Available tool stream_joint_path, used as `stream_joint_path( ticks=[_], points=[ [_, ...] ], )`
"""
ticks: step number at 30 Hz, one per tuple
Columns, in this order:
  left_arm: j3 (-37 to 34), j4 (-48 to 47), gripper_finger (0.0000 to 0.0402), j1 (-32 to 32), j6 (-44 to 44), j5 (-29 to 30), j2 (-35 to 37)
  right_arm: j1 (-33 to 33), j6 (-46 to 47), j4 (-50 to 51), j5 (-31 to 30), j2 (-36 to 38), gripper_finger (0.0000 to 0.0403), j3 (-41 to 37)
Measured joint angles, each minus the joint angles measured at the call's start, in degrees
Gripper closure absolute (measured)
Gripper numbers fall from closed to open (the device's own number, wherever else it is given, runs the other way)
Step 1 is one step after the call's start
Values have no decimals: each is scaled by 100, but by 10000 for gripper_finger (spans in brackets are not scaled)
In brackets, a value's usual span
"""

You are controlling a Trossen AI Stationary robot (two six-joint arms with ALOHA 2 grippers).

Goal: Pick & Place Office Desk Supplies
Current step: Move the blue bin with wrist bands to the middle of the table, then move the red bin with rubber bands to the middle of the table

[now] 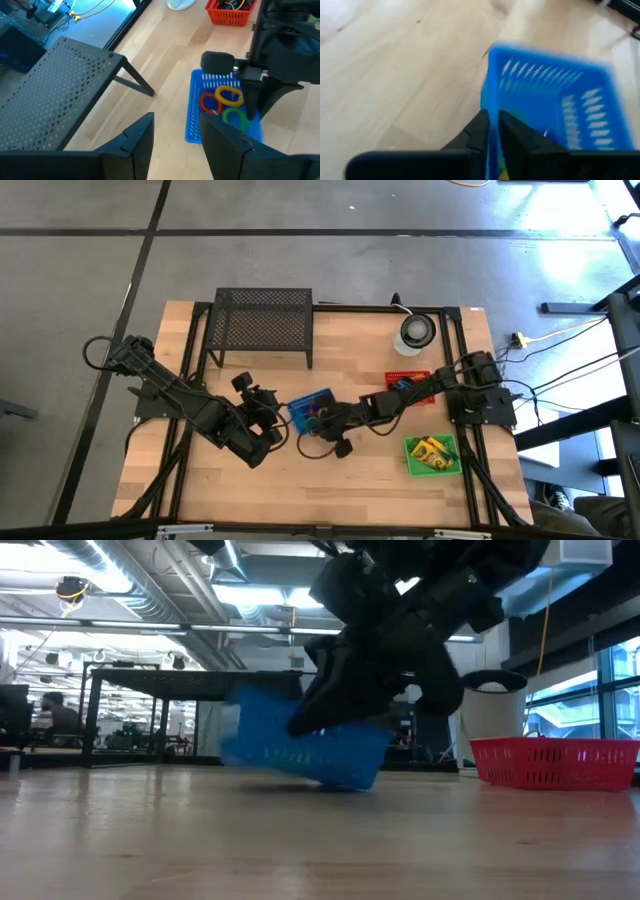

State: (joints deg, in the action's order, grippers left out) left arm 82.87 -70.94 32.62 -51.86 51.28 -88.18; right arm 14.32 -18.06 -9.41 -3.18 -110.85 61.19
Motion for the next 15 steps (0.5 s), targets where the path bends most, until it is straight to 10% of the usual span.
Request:
stream_joint_path(
  ticks=[8,15],
  points=[
    [0,-2,249,0,9,3,0,-6,175,190,-505,58,255,249],
    [0,-19,249,18,9,-166,0,289,917,3251,-2178,317,199,1498]
  ],
)
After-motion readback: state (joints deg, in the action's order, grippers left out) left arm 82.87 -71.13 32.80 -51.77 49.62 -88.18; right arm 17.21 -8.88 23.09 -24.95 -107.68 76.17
